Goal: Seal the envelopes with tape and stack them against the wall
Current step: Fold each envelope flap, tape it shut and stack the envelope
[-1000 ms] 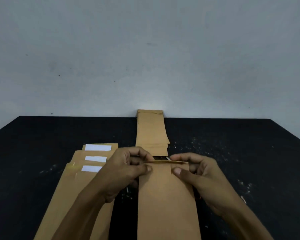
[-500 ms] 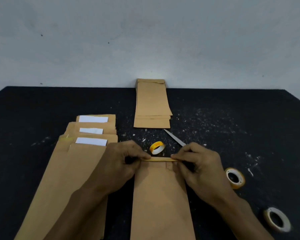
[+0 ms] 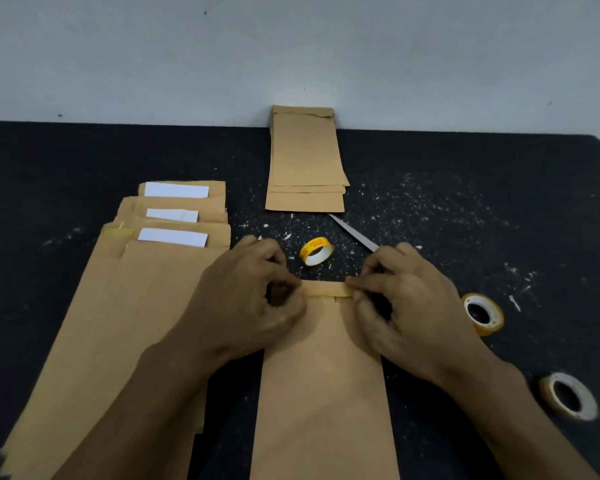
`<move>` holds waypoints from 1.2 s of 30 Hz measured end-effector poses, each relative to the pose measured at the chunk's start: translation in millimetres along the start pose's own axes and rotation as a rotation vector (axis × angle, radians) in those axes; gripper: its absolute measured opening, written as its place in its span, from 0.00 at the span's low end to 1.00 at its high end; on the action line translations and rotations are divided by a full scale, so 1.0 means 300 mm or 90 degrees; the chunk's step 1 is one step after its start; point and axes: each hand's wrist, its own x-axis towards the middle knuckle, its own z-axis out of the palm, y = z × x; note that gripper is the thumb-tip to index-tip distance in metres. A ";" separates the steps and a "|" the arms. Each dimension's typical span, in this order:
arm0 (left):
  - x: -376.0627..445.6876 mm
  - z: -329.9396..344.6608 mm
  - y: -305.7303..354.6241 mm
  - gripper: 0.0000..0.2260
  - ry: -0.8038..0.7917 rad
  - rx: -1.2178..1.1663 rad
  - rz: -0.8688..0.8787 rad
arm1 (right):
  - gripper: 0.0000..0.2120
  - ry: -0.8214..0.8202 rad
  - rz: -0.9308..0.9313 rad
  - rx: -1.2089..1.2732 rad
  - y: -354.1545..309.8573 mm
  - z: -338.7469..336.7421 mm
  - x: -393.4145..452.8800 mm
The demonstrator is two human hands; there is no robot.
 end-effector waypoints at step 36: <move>0.374 -0.023 0.168 0.17 -0.347 -0.132 -0.486 | 0.16 -0.022 -0.006 0.018 -0.013 0.030 0.008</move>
